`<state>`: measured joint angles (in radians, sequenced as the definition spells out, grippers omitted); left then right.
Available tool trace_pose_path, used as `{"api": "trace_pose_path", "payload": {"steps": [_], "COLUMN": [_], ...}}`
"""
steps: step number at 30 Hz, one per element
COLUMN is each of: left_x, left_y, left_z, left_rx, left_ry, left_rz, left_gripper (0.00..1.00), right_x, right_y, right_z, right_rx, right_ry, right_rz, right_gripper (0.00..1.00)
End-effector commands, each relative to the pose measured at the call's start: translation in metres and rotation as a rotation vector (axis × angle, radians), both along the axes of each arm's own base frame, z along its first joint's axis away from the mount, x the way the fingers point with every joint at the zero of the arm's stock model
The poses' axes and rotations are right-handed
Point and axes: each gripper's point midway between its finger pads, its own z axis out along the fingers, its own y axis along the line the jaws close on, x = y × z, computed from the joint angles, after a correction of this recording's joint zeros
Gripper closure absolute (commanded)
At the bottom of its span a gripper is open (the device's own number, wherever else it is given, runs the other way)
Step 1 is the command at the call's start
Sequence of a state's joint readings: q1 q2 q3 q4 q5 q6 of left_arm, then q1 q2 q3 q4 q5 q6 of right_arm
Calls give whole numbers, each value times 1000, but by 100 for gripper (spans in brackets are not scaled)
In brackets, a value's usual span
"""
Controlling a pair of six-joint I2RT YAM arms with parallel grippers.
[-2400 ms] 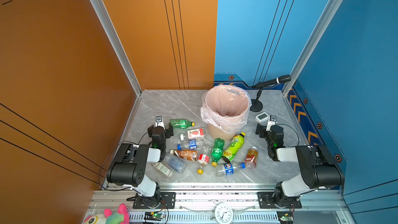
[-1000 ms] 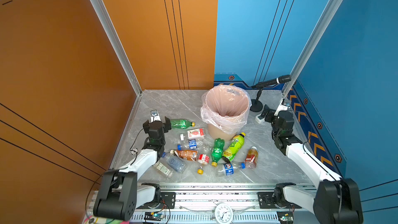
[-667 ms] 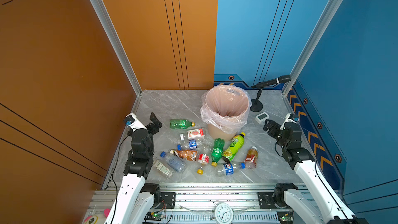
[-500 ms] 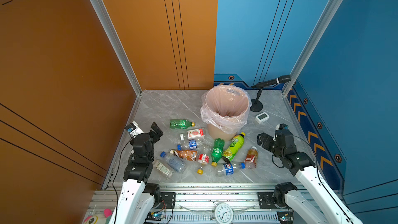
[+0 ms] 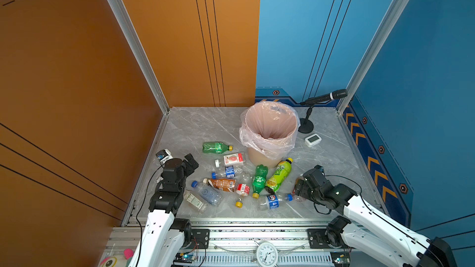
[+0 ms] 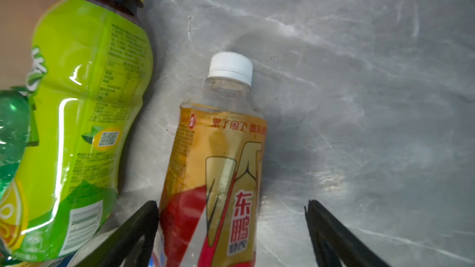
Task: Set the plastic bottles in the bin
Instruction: 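Grasp the yellow-labelled juice bottle with the right gripper while the left gripper hovers, then lift the juice bottle with the right gripper over the bin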
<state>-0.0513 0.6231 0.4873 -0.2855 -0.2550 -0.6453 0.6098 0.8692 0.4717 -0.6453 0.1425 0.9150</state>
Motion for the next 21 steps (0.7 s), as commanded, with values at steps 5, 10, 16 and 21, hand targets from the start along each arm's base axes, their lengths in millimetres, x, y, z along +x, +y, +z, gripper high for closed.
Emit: {"api": "trace_pose_path", "payload": {"steps": [5,10,16,21], "left_x": [-9,-13,-15,-19], "left_y": [-2,0,1,0], "left_z": [-7,-11,-12,-11], "left_rx": [-44,-64,-78,-85], "left_ry": [10,5,9,21], "left_rz": [-6,9,20,15], "left_gripper": [2,2,2,2], "right_x": [17,20,23,34], "right_y": [1,-3,-13,-34], "right_z": [-10,-13,10,82], "right_rx": [-59,-72,-92,-121], "right_ry": [-37,-67,-146,-331], "right_rz": [-31,-45,-65,-96], "right_gripper": [20,39,51,51]}}
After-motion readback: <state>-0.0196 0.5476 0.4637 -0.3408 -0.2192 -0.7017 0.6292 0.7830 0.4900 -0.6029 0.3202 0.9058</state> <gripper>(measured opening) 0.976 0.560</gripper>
